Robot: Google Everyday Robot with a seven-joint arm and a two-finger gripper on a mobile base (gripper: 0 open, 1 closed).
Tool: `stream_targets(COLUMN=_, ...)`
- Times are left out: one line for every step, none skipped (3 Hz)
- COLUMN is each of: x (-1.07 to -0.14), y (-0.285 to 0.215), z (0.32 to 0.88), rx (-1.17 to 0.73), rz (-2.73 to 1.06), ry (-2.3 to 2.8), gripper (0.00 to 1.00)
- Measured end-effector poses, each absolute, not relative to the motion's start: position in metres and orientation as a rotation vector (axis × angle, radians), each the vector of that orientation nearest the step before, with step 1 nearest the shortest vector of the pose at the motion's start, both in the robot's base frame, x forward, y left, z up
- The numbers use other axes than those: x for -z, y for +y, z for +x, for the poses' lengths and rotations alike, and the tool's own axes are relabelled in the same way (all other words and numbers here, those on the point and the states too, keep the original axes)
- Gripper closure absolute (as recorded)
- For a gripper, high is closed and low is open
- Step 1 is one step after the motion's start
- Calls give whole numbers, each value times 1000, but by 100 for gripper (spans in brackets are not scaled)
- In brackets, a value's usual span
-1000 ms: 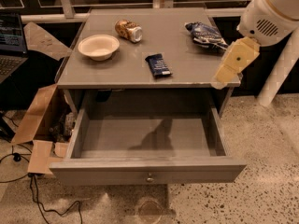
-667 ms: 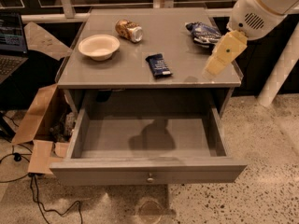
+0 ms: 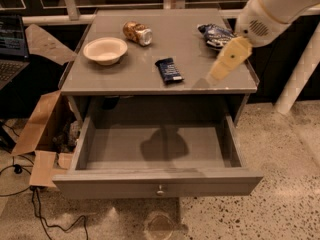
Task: Place rxbar blueberry into top drawer
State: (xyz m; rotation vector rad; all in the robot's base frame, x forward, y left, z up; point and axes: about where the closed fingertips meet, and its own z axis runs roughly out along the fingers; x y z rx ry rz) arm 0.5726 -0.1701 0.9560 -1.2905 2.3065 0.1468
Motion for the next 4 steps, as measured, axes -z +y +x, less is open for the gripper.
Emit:
stream_targets(x=-941, y=-146, z=596, rx=-218, rz=-1337, ry=2275, gripper=0)
stream_targets(x=-928, y=-115, z=617, rx=-290, rz=-1364, ry=2250, gripper=0)
stream_targets(x=-906, y=-75, z=653, rx=-260, rz=-1371, ry=2232, gripper=0)
stream_targets(x=-906, y=-75, z=654, rx=-260, rz=-1370, ry=2231, gripper=0)
